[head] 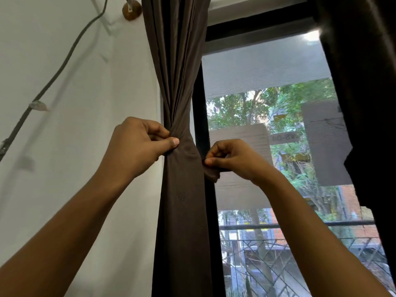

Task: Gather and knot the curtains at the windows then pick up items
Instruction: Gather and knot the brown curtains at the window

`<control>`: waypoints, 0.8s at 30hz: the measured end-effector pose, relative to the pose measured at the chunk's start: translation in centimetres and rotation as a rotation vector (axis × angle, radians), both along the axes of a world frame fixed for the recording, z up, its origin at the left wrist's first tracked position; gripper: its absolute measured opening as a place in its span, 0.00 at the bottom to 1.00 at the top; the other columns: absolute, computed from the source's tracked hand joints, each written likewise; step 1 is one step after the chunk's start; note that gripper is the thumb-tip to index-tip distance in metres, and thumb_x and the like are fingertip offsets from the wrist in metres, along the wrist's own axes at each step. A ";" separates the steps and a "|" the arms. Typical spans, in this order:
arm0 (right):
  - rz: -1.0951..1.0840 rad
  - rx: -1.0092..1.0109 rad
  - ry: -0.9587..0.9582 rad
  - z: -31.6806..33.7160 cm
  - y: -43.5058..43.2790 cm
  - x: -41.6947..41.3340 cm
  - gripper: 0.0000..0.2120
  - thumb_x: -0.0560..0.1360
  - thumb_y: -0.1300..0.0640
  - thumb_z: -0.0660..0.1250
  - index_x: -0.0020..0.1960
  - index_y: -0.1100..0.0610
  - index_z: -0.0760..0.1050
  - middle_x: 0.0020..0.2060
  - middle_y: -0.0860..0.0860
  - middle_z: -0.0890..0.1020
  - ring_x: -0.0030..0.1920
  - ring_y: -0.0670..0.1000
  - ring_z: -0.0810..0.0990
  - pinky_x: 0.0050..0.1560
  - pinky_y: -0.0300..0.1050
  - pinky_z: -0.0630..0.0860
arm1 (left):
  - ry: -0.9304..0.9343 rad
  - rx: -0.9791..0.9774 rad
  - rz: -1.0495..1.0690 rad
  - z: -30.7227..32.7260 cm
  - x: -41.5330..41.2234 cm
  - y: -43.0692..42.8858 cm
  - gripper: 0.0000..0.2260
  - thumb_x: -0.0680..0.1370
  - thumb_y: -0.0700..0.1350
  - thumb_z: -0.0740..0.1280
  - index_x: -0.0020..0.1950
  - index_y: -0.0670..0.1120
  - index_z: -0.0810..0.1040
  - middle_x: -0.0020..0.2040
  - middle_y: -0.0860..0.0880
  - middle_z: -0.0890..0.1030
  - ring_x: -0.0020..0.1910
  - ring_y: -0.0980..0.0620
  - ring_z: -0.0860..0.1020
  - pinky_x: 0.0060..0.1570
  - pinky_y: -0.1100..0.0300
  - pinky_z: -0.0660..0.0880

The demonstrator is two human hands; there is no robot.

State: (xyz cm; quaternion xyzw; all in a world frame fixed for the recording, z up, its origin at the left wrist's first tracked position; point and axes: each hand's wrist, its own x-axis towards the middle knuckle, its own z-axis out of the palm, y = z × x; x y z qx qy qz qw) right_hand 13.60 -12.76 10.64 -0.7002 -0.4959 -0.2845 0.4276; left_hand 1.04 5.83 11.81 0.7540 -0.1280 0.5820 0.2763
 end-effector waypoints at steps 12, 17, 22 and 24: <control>-0.293 0.285 0.006 -0.4 -1.1 -2.0 0.08 0.77 0.53 0.64 0.56 0.51 0.77 0.50 0.46 0.81 0.49 0.47 0.80 0.52 0.46 0.75 | -0.011 -0.048 -0.027 -0.5 0.8 0.1 0.11 0.71 0.49 0.75 0.49 0.44 0.84 0.39 0.47 0.84 0.38 0.51 0.83 0.43 0.52 0.82; 0.076 0.038 0.219 -0.2 -0.3 -5.4 0.16 0.72 0.49 0.70 0.58 0.53 0.79 0.50 0.49 0.83 0.52 0.47 0.81 0.56 0.51 0.77 | 0.091 0.001 -0.028 0.3 1.0 -1.2 0.04 0.71 0.47 0.75 0.41 0.47 0.84 0.37 0.46 0.84 0.39 0.48 0.83 0.46 0.49 0.81; -0.157 0.084 0.031 -1.4 1.6 -6.8 0.13 0.66 0.45 0.75 0.47 0.49 0.81 0.40 0.47 0.84 0.42 0.44 0.81 0.46 0.43 0.79 | 0.319 -0.082 -0.149 1.5 0.9 -1.9 0.07 0.70 0.44 0.76 0.38 0.42 0.81 0.34 0.45 0.83 0.33 0.51 0.83 0.36 0.58 0.82; -0.265 0.082 -0.047 -2.0 2.3 -6.9 0.13 0.66 0.43 0.74 0.45 0.49 0.79 0.37 0.47 0.82 0.39 0.42 0.79 0.37 0.34 0.73 | 0.384 -0.120 -0.213 1.7 0.8 -2.2 0.08 0.70 0.43 0.76 0.37 0.41 0.79 0.31 0.48 0.83 0.29 0.54 0.82 0.30 0.63 0.79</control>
